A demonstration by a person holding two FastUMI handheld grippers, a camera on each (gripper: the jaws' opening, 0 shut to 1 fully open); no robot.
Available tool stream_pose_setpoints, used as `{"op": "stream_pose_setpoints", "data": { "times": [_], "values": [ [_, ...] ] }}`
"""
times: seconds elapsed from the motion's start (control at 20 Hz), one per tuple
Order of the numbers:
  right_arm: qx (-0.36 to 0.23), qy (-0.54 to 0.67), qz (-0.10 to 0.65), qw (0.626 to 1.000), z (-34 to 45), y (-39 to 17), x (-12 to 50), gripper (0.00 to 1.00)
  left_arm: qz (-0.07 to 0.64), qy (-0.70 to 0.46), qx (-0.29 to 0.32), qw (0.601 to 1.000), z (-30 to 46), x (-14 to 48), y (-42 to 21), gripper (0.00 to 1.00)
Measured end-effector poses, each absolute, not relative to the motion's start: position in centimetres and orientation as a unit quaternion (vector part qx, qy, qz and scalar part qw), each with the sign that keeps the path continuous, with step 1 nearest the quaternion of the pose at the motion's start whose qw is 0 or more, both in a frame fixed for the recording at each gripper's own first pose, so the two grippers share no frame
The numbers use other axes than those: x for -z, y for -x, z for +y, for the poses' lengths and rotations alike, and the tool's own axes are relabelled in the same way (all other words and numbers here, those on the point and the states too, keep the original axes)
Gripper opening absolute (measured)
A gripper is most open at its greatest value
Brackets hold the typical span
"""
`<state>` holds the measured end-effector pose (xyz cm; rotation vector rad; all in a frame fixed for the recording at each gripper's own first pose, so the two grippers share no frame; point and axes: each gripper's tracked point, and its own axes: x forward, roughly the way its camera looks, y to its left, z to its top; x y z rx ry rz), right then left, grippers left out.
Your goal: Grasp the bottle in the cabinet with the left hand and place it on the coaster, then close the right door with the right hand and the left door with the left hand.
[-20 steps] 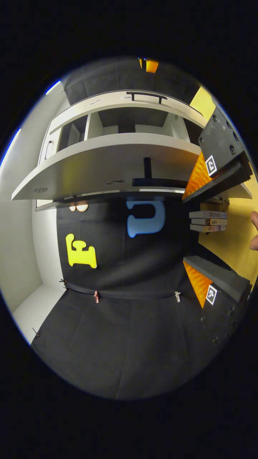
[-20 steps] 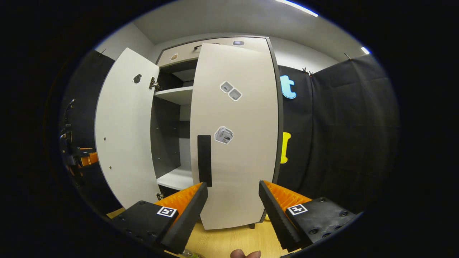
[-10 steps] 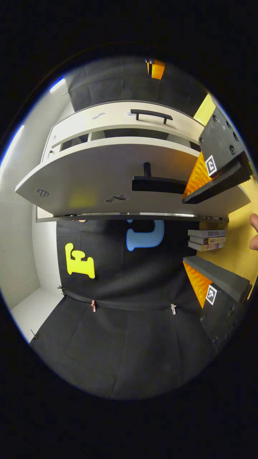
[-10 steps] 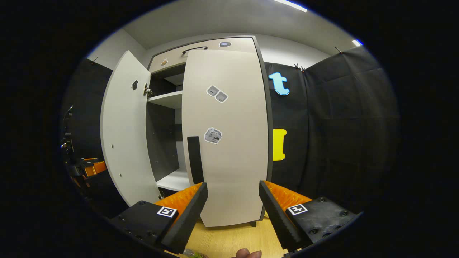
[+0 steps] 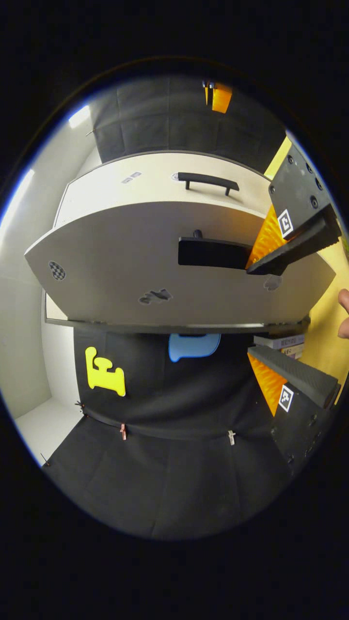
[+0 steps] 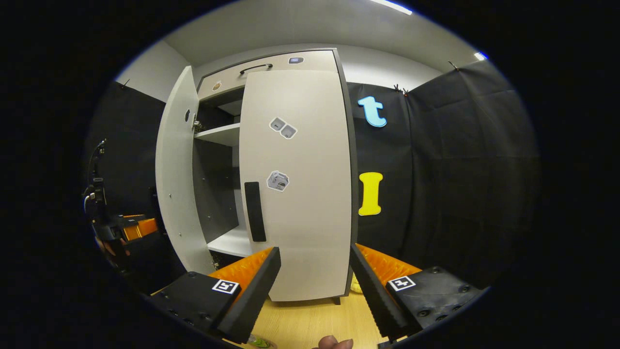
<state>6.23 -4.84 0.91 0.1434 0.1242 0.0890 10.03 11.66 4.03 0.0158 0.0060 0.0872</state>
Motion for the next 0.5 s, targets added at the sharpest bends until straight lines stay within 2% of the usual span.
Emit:
{"op": "stream_pose_setpoints", "data": {
  "times": [0.25,0.5],
  "values": [
    [-0.041,-0.073,0.064,0.994,-6.0,-5.0,-1.0,0.96,0.003,-0.021,-0.028,0.999,7.3,-4.6,-12.9,0.92],
    [-0.038,-0.079,0.064,0.994,-7.0,-4.7,-1.0,0.96,0.0,-0.018,-0.039,0.999,5.1,-4.5,-15.0,0.94]
  ]
}}
